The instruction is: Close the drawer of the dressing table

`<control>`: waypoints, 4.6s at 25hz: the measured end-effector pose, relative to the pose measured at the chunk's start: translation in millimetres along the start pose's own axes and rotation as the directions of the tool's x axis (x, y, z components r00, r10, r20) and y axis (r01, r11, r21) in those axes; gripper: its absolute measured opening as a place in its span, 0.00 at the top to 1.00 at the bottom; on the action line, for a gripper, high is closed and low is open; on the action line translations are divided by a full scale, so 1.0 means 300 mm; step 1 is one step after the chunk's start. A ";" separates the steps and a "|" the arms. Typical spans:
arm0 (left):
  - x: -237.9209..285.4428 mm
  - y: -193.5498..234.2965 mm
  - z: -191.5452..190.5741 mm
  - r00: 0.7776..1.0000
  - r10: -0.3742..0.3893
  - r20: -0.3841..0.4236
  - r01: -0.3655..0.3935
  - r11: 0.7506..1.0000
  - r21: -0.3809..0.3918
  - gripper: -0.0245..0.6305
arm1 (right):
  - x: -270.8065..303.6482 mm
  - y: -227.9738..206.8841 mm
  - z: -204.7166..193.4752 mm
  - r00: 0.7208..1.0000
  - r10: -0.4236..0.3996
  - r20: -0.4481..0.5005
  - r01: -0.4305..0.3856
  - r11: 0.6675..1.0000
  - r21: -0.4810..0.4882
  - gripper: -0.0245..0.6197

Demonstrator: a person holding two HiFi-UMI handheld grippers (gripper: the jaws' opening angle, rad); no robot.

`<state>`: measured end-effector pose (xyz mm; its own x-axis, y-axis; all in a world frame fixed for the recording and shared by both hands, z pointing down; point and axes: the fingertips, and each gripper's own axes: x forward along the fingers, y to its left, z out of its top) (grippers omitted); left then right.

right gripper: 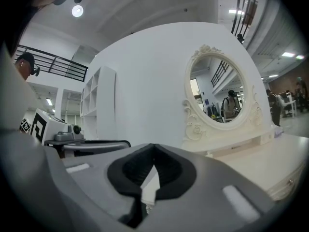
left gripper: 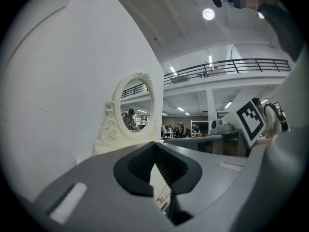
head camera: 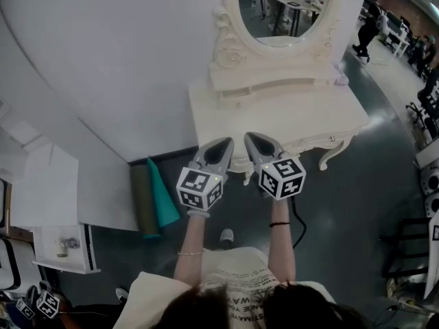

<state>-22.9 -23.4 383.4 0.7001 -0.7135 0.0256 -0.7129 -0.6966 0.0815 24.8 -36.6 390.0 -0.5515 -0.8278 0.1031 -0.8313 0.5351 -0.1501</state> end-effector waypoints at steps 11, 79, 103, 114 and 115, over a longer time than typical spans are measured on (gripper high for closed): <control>0.075 0.083 -0.022 1.000 -0.027 -0.012 0.026 1.000 -0.013 0.96 | 0.097 -0.052 -0.020 0.999 -0.022 -0.023 0.023 1.000 0.005 0.96; 0.602 0.502 -0.255 0.980 0.070 -0.186 -0.095 0.987 -0.127 0.96 | 0.647 -0.538 -0.162 0.971 0.047 -0.234 -0.026 0.995 0.092 0.96; 0.639 0.577 -0.430 0.953 0.030 -0.302 -0.089 0.979 -0.183 0.96 | 0.745 -0.637 -0.387 0.899 -0.087 -0.430 0.152 0.981 0.118 0.95; 0.646 0.585 -0.492 0.937 0.020 -0.348 -0.092 0.977 -0.192 0.96 | 0.765 -0.666 -0.482 0.853 -0.132 -0.504 0.224 0.966 0.128 0.83; 0.646 0.586 -0.497 0.936 0.019 -0.352 -0.093 0.976 -0.195 0.96 | 0.766 -0.670 -0.487 0.849 -0.138 -0.510 0.234 0.964 0.128 0.81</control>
<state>-6.6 -272.8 551.4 0.6560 -0.6545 0.3759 -0.7532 -0.5993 0.2711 55.1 -309.6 587.5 -0.3886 -0.6906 0.6100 -0.9213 0.3009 -0.2462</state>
